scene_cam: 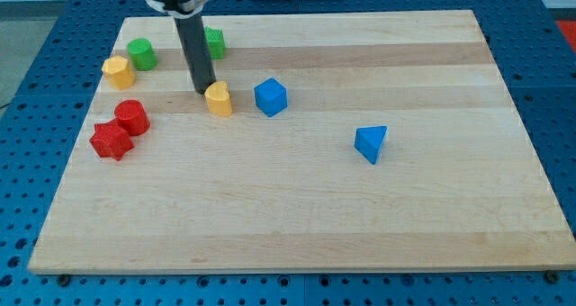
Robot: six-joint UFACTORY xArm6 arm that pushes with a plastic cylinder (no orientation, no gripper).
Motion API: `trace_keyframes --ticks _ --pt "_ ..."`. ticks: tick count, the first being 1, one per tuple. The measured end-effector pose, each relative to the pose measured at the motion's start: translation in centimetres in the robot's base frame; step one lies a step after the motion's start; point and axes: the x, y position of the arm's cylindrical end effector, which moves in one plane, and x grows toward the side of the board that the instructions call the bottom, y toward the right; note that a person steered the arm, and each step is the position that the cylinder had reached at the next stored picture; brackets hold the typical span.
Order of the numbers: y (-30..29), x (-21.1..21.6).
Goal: Slide blue cube closer to blue triangle
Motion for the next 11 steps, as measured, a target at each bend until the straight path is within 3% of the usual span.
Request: trace_keyframes --ticks 4,7,9,11 --pt "3.6 -6.6" --pt "6.2 -3.5" --pt "12.4 1.2" --pt "8.8 1.2"
